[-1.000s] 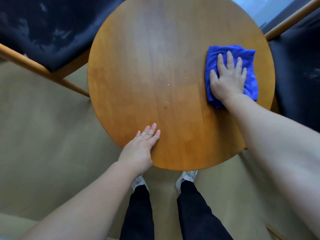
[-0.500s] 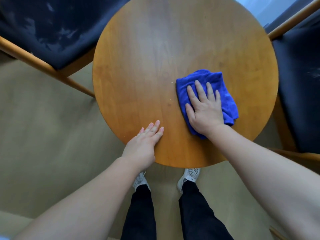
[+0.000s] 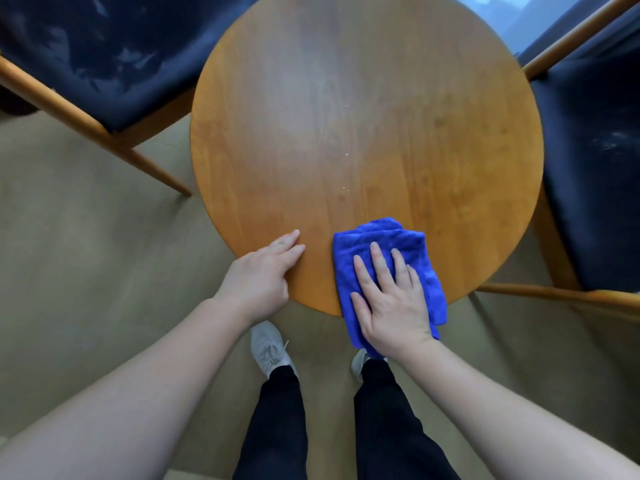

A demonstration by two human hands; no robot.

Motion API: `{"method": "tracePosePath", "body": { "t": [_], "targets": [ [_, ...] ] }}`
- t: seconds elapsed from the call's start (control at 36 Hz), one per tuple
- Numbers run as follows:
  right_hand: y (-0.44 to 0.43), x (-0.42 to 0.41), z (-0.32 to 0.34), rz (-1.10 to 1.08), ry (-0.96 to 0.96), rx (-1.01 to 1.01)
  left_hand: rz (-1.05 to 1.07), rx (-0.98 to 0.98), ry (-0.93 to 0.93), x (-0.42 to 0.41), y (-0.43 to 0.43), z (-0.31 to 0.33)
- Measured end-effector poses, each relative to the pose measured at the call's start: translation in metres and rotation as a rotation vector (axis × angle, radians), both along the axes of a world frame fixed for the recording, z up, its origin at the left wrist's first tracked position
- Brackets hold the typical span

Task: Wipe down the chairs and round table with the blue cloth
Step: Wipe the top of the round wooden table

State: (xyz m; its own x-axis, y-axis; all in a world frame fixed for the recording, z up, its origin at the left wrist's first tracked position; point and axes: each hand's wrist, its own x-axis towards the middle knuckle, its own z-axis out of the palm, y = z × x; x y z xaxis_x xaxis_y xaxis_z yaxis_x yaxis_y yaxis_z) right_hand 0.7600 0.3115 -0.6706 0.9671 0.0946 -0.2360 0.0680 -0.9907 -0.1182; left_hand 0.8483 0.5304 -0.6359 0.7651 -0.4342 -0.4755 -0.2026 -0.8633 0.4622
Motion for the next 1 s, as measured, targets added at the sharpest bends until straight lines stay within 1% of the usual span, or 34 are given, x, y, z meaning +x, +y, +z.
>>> {"method": "tracePosePath", "body": {
  "t": [0.11, 0.22, 0.39, 0.64, 0.83, 1.0],
  "targets": [
    [-0.005, 0.010, 0.000, 0.050, -0.024, -0.024, 0.038, -0.014, -0.064, -0.008, 0.023, 0.001],
    [-0.003, 0.021, -0.002, 0.049, 0.013, -0.047, 0.096, -0.054, -0.163, -0.013, 0.039, 0.001],
    [-0.003, 0.043, -0.003, 0.036, 0.084, -0.042, 0.129, -0.050, -0.204, -0.009, 0.052, 0.005],
    [-0.010, 0.141, -0.006, -0.101, 0.049, -0.033, 0.108, -0.045, -0.189, -0.010, 0.068, 0.000],
    [-0.020, 0.223, -0.008, -0.199, 0.033, -0.025, 0.110, -0.081, -0.239, -0.008, 0.076, -0.009],
    [-0.015, 0.269, -0.008, -0.245, 0.043, -0.036, 0.123, -0.104, -0.261, -0.008, 0.080, -0.015]
  ]
}}
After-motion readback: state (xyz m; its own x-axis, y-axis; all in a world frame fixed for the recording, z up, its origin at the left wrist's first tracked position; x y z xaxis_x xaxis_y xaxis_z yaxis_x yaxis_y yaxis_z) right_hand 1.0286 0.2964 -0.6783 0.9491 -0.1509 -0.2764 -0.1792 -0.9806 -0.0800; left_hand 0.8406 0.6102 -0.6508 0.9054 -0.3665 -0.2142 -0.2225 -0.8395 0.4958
